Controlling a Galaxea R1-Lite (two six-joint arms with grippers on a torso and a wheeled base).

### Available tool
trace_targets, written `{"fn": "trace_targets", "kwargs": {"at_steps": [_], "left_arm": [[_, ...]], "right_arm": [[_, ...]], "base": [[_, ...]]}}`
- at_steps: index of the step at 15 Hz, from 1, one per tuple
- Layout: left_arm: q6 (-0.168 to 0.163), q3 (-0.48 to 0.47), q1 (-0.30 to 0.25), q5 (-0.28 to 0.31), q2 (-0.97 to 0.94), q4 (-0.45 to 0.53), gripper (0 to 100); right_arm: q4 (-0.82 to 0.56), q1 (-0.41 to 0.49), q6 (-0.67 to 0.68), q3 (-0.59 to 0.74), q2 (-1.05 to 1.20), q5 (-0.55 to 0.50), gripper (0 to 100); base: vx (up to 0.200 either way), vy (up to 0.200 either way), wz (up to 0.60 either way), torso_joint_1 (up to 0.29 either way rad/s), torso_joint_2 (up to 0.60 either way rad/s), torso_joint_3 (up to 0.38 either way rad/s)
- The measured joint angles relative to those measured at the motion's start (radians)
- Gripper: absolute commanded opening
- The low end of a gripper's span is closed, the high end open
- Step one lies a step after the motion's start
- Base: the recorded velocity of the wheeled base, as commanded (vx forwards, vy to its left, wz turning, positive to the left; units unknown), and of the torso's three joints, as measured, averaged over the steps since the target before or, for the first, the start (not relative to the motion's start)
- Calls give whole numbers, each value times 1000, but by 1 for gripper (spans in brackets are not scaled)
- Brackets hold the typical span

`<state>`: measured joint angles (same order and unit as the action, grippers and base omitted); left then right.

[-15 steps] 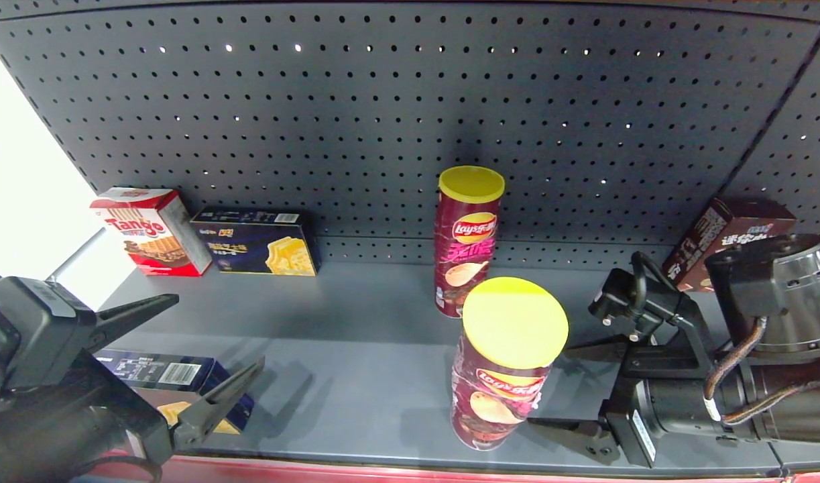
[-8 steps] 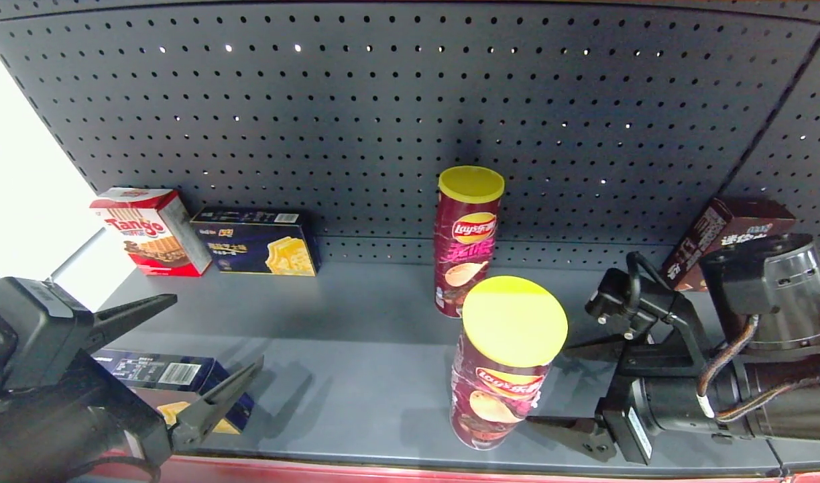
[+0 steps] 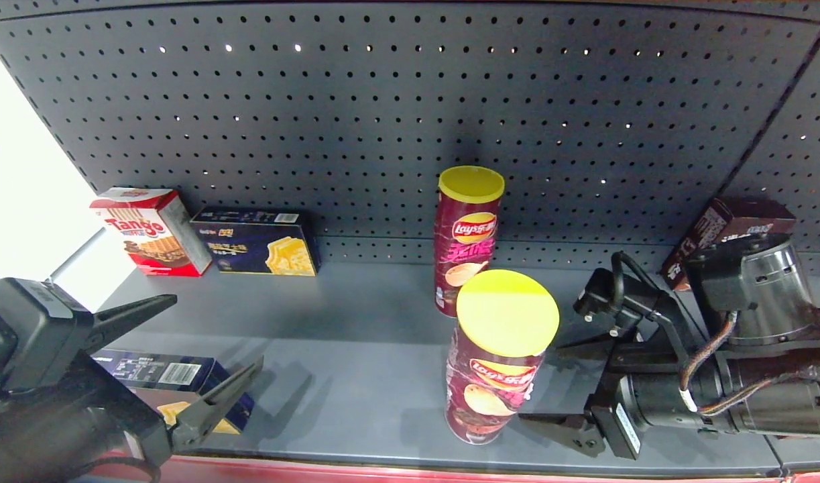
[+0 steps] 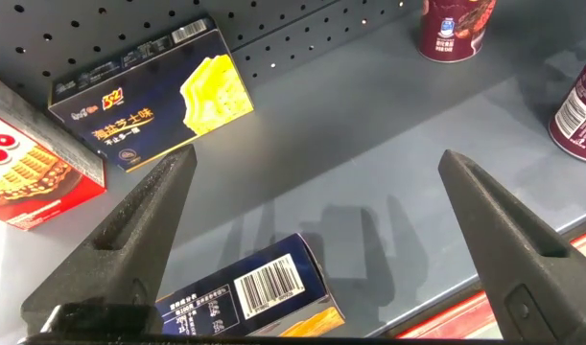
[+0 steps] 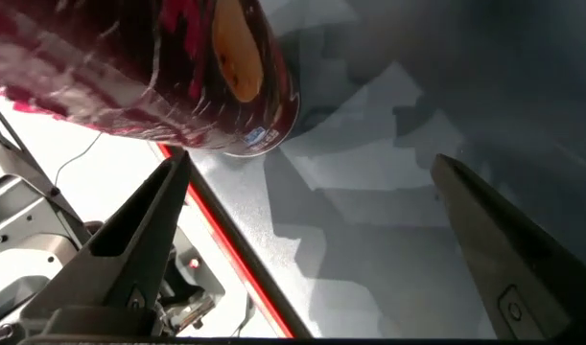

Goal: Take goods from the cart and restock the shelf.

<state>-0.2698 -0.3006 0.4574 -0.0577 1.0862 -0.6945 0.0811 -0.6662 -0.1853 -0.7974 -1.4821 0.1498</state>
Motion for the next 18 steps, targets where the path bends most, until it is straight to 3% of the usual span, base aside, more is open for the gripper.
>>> {"fn": "trace_targets", "kwargs": {"at_steps": [12, 18], "left_arm": [[1, 6, -16, 1, -5, 0, 100], [0, -20, -26, -5, -51, 4, 100]], "right_arm": [[1, 0, 0, -48, -45, -3, 100], [17, 88, 8, -40, 115, -45, 100]], "base": [[0, 0, 0, 0, 0, 0], [0, 0, 0, 0, 0, 0]]}}
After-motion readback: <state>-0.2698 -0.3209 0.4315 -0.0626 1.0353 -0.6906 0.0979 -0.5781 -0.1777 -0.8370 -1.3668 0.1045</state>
